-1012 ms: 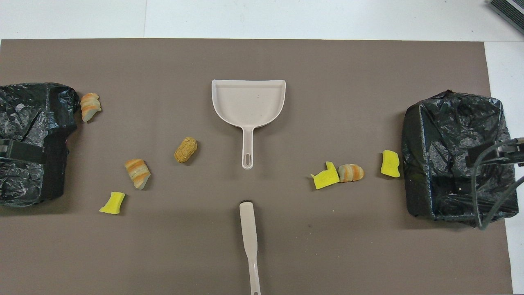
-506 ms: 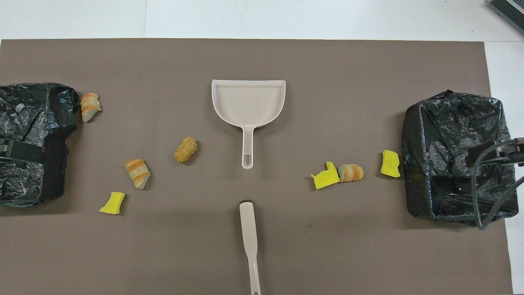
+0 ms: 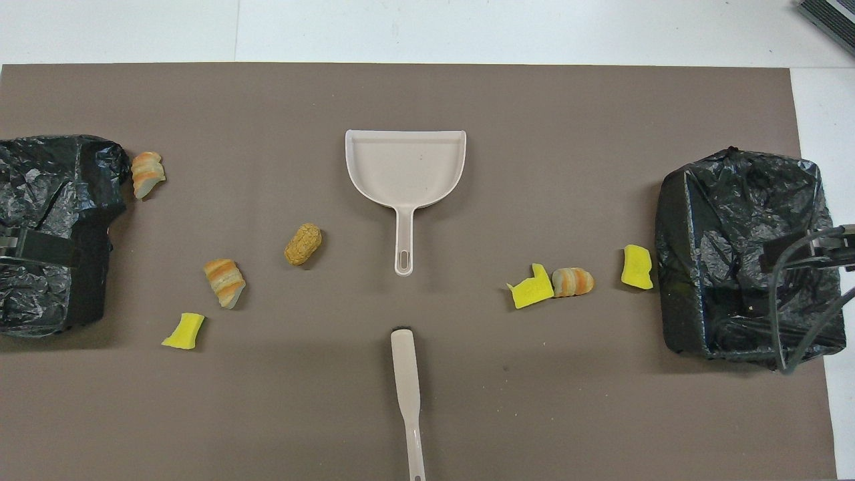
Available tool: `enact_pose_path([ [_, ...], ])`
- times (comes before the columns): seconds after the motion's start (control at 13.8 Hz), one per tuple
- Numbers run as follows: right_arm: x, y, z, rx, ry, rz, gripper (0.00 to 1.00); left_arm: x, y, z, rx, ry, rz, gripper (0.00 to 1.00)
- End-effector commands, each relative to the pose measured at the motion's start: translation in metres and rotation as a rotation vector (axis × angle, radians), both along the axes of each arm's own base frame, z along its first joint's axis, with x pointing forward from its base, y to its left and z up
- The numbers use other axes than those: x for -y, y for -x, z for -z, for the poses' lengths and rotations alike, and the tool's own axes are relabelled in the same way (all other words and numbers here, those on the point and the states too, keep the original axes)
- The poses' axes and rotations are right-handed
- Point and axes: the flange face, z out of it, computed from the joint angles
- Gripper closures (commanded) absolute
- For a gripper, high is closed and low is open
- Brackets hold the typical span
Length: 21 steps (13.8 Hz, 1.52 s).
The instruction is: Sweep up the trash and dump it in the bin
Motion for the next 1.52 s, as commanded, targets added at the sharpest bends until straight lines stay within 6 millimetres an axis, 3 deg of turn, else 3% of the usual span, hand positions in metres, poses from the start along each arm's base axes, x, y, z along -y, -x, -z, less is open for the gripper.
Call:
enact_pose_path([
  [0.0, 0.000, 0.006, -0.001, -0.001, -0.015, 0.025, 0.00, 0.001, 0.010, 0.001, 0.000, -0.013, -0.001, 0.00],
  [0.29, 0.000, 0.006, 0.000, -0.003, -0.015, 0.025, 0.00, 0.011, 0.017, 0.008, -0.016, -0.012, 0.018, 0.00],
  [0.43, 0.000, 0.006, -0.001, -0.001, -0.015, 0.025, 0.00, 0.032, 0.024, 0.015, -0.028, -0.013, 0.060, 0.00],
  [0.65, 0.000, 0.006, 0.000, -0.003, -0.015, 0.025, 0.00, 0.071, 0.033, 0.030, -0.059, -0.019, 0.078, 0.00],
  [1.08, 0.000, 0.006, 0.000, -0.002, -0.015, 0.025, 0.00, 0.145, 0.064, 0.086, -0.123, 0.000, 0.037, 0.00],
  [1.45, -0.009, 0.003, -0.001, 0.024, -0.014, 0.000, 0.00, 0.238, 0.111, 0.143, -0.092, 0.014, -0.024, 0.00],
])
